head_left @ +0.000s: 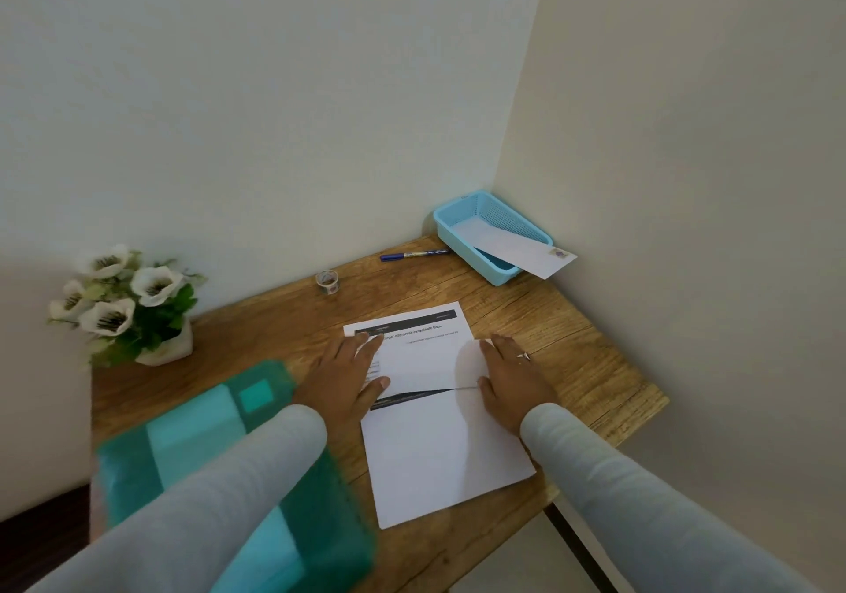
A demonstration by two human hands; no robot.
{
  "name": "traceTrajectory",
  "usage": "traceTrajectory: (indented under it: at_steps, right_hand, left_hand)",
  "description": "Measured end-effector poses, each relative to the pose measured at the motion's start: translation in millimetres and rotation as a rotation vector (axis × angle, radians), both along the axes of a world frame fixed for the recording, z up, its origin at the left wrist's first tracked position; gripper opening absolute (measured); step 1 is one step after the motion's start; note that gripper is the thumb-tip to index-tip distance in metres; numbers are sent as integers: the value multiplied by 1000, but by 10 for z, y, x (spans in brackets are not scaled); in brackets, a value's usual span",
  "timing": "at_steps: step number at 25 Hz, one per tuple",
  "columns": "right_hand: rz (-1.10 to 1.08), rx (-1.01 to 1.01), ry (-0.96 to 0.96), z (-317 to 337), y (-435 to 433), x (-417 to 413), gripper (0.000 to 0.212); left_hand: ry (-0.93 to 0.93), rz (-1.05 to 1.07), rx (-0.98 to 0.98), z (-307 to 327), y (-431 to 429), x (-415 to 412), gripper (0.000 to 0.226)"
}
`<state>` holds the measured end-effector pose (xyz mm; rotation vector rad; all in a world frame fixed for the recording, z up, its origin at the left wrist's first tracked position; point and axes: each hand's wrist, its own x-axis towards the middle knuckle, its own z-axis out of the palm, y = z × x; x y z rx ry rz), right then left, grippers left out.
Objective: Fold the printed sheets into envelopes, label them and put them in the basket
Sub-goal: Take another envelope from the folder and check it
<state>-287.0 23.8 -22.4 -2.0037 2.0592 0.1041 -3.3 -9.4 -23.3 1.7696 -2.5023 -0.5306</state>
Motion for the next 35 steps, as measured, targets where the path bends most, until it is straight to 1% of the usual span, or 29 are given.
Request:
traceTrajectory:
  at_steps: [3, 6, 7, 10, 12, 13, 15, 17, 18, 20, 21, 22, 23, 24, 26, 28, 32, 33, 35]
  right_hand:
    - [-23, -60, -144, 215, 249, 433, 55]
    - [0, -79, -301, 378, 657, 1096, 48]
    - [29, -59, -345, 404, 779, 1286, 46]
    - [166, 61, -428, 391, 1162, 1800, 40]
    - [260, 125, -402, 334, 1408, 2078, 37]
    - [283, 141, -374, 298, 1530, 2188, 35]
    - [304, 132, -316, 271, 1669, 2331, 33]
    - [286, 138, -301, 294, 1691, 2358, 28]
    - [278, 152, -301, 303, 1707, 2342, 29]
    - [246, 173, -298, 336, 1755, 2287, 42]
    - [241, 188, -290, 352, 1789, 2249, 44]
    - [247, 214, -282, 357, 1826, 2204, 40]
    - [260, 236, -264, 347, 1871, 2161, 32]
    - [276, 251, -252, 337, 1923, 2126, 26]
    - [323, 221, -229, 280, 2032, 2075, 31]
    - [365, 148, -200, 179, 2132, 2063, 39]
    - [394, 59, -142, 39, 2166, 2093, 48]
    - [403, 50, -129, 19, 2163, 2102, 49]
    - [416, 34, -110, -24, 2170, 2099, 51]
  left_hand:
    - [143, 8, -33, 167, 285, 394, 58]
    - [202, -7, -50, 192, 720, 985, 42]
    - [196, -14, -20, 174, 843, 1154, 38]
    - [92, -72, 127, 117, 1208, 1561, 32]
    - [50, -110, 225, 88, 1436, 1719, 35]
    - [36, -123, 244, 67, 1537, 1756, 41]
    - [-6, -133, 240, 54, 1687, 1765, 58]
    - [-36, -116, 204, 61, 1732, 1717, 69]
    - [-43, -103, 193, 67, 1755, 1707, 73]
    - [-77, -99, 181, 55, 1821, 1699, 84]
    - [-106, -111, 172, 23, 1868, 1691, 92]
    - [-139, -124, 164, -21, 1926, 1678, 101]
    - [-173, -135, 154, -68, 1986, 1668, 109]
    - [-208, -145, 134, -106, 2032, 1659, 112]
    - [-253, -151, 78, -150, 2076, 1649, 107]
    - [-269, -155, 46, -136, 2096, 1630, 97]
    - [-302, -200, -14, 3, 2155, 1540, 67]
    - [-308, -217, -13, 41, 2171, 1518, 63]
    - [-325, -241, 31, 105, 2181, 1490, 65]
